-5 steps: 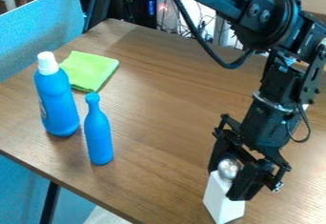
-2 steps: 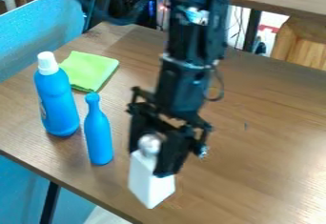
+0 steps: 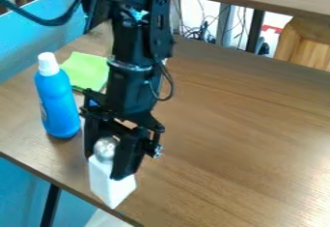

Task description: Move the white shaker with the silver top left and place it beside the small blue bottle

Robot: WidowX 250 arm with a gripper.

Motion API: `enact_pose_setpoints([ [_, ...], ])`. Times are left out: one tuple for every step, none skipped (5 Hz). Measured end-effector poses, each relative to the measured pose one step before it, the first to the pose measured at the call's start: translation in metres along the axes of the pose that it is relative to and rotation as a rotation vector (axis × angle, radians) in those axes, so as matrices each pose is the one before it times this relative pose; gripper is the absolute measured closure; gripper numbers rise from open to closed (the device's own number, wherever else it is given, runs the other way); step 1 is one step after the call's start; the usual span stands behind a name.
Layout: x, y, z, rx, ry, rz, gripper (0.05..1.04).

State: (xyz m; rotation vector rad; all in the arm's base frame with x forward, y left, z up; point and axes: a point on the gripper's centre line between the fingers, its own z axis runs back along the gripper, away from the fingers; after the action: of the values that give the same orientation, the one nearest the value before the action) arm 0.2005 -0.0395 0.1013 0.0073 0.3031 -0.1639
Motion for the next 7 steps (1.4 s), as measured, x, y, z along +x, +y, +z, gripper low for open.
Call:
enact_pose_setpoints([
  [0.01296, 0.00557, -0.00719, 0.0274, 0.0045, -0.0097, 0.438],
  [0.01995, -0.00001, 0.00351, 0.0028, -0.0352, -0.0431, 0.438],
  [0.01733, -0.00419, -0.00275, -0.0086, -0.0020, -0.0213, 0.438],
  [0.01395, -0.00599, -0.00671, -0.0115, 0.0226, -0.0124, 0.438],
  [0.00564, -0.00222, -0.01207, -0.0252, 0.0368, 0.0035, 0.439],
  [0.00543, 0.00005, -0.00134, -0.0050, 0.0012, -0.0019, 0.439],
  [0.00060, -0.00037, 0.00003, 0.0009, -0.0060, 0.0001, 0.367],
])
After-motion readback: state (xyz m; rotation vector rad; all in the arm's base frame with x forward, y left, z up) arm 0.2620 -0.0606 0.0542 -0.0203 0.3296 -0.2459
